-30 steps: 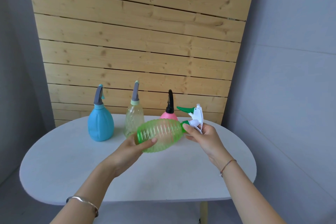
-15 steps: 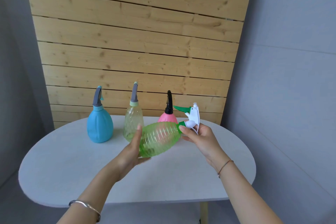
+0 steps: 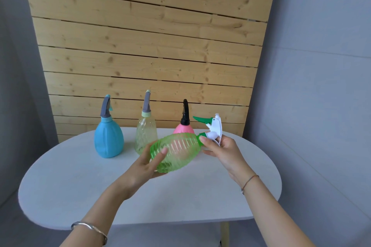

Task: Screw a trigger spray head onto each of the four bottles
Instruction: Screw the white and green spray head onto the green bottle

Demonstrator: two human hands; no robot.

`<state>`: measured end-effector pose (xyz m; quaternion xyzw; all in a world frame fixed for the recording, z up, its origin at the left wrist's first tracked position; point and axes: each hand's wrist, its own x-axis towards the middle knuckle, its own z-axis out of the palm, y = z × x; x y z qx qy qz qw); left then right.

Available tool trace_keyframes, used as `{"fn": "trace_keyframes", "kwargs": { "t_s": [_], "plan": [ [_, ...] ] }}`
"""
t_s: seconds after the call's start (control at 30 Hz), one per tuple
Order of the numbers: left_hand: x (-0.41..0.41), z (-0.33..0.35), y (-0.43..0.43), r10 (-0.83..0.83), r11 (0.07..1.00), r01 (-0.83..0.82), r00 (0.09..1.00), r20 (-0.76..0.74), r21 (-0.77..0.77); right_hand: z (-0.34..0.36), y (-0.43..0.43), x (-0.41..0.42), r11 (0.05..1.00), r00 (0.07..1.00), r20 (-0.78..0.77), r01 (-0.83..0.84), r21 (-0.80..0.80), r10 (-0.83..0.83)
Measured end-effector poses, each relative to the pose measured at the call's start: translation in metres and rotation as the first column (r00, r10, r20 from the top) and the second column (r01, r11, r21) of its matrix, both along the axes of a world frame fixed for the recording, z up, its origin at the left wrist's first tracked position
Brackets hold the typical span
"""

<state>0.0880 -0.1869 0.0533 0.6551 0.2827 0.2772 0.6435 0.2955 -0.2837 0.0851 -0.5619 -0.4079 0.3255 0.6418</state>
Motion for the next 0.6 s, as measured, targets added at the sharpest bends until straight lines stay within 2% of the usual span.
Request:
{"fn": "trace_keyframes", "kwargs": {
  "t_s": [0.1,0.17,0.23,0.3,0.4,0.5,0.6],
  "plan": [
    [-0.0014,0.0002,0.0020,0.024,0.998,-0.024,1.000,0.011,0.052,0.0002,-0.0008,0.0023,1.000,0.999,-0.048,-0.011,0.002,0.011],
    [0.0009,0.0013,0.0007,-0.011,0.996,0.019,0.997,0.083,-0.089,-0.0007,0.0007,0.0000,1.000,0.999,-0.035,-0.028,0.005,0.028],
    [0.0025,0.0035,-0.0030,-0.029,0.979,0.043,0.997,0.072,-0.200,-0.0022,0.0026,-0.0035,1.000,1.000,0.017,-0.025,-0.010,0.025],
    [0.0032,0.0023,-0.0025,0.002,0.981,0.002,1.000,0.021,-0.196,-0.0034,0.0031,-0.0052,1.000,0.999,0.046,-0.021,-0.023,0.022],
    [0.0009,0.0006,0.0028,0.060,0.983,-0.038,0.991,0.122,-0.179,-0.0011,0.0023,-0.0046,1.000,1.000,0.010,-0.011,-0.010,0.012],
    [-0.0027,0.0034,0.0060,0.022,0.979,0.024,0.976,0.219,-0.202,0.0029,0.0001,-0.0040,1.000,0.999,-0.044,-0.020,0.014,0.021],
    [-0.0052,0.0041,0.0057,-0.022,0.982,0.066,0.970,0.241,-0.177,0.0040,-0.0015,-0.0045,1.000,0.998,-0.063,-0.027,0.004,0.027]
  ]
}}
